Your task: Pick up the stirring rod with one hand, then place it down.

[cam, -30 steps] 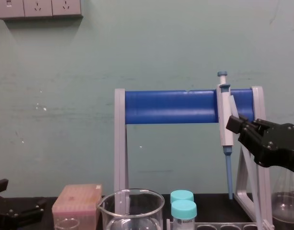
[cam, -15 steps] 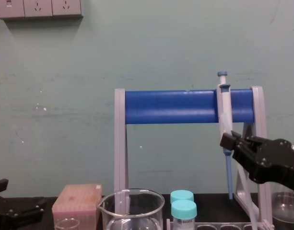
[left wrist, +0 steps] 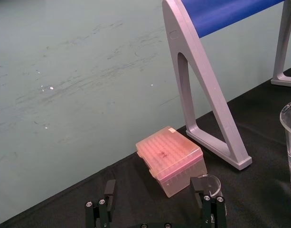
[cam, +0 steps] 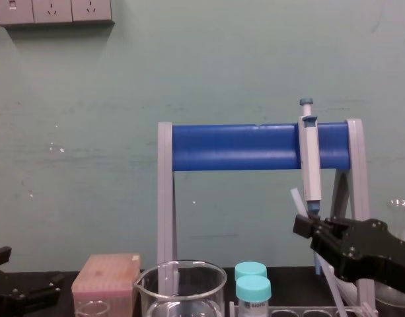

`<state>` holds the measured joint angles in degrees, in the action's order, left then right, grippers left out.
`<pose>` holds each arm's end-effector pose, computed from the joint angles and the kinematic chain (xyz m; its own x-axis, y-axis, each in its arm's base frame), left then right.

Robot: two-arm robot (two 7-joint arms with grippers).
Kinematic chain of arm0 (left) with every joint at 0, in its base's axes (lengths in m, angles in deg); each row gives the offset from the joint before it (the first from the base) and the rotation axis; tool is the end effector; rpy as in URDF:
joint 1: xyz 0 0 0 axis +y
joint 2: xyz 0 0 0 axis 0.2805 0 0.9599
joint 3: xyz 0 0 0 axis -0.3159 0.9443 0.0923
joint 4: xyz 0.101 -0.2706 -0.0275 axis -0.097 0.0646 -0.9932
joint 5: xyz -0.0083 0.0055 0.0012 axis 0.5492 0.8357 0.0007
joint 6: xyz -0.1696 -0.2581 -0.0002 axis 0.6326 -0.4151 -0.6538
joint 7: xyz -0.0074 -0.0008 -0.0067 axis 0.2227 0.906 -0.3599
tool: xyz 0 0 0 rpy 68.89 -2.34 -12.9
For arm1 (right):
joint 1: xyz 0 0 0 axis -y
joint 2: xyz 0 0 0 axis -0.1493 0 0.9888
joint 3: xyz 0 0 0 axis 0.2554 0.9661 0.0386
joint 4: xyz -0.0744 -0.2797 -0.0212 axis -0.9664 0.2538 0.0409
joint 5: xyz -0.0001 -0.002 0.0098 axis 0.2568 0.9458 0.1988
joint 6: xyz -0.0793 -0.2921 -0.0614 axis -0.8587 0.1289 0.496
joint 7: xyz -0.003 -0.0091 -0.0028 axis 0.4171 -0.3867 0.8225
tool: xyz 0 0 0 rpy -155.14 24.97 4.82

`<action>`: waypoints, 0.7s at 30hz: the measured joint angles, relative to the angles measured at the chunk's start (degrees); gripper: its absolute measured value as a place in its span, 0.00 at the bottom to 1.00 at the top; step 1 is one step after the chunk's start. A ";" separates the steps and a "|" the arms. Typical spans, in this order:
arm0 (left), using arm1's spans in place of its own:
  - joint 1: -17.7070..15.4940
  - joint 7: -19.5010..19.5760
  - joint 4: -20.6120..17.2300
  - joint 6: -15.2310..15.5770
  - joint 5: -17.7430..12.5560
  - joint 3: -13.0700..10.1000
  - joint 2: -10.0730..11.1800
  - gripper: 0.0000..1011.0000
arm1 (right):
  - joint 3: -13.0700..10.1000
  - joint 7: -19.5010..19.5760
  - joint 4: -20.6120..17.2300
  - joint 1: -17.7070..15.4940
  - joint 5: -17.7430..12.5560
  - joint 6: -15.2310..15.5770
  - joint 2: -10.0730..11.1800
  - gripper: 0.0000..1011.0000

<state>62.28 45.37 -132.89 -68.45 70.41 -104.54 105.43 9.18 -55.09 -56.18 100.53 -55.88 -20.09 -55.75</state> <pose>0.3581 0.0827 -0.3023 0.2922 0.8803 0.3737 -0.9553 0.2871 0.0705 0.4071 -0.0481 -0.3207 0.7528 -0.6460 0.1263 0.6115 0.7574 0.2291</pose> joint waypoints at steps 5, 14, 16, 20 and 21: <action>0.00 0.00 0.00 0.00 0.00 0.00 0.00 0.99 | 0.61 -0.21 0.71 0.41 0.15 1.03 0.23 0.07; 0.00 0.00 0.00 0.00 0.00 0.00 0.00 0.99 | 0.90 -0.22 0.88 0.57 0.42 1.40 0.37 0.07; 0.00 0.00 0.00 0.00 0.00 0.00 0.00 0.99 | 0.87 -0.22 0.85 0.54 0.40 1.39 0.35 0.07; 0.00 0.00 0.00 0.00 0.00 0.00 0.00 0.99 | 0.83 -0.20 0.82 0.52 0.37 1.36 0.33 0.07; 0.00 0.00 0.00 0.00 0.00 0.00 0.00 0.99 | 0.82 -0.20 0.81 0.51 0.36 1.36 0.33 0.07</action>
<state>62.28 45.37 -132.89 -68.45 70.41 -104.54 105.43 10.00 -55.29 -55.37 101.04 -55.52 -18.74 -55.42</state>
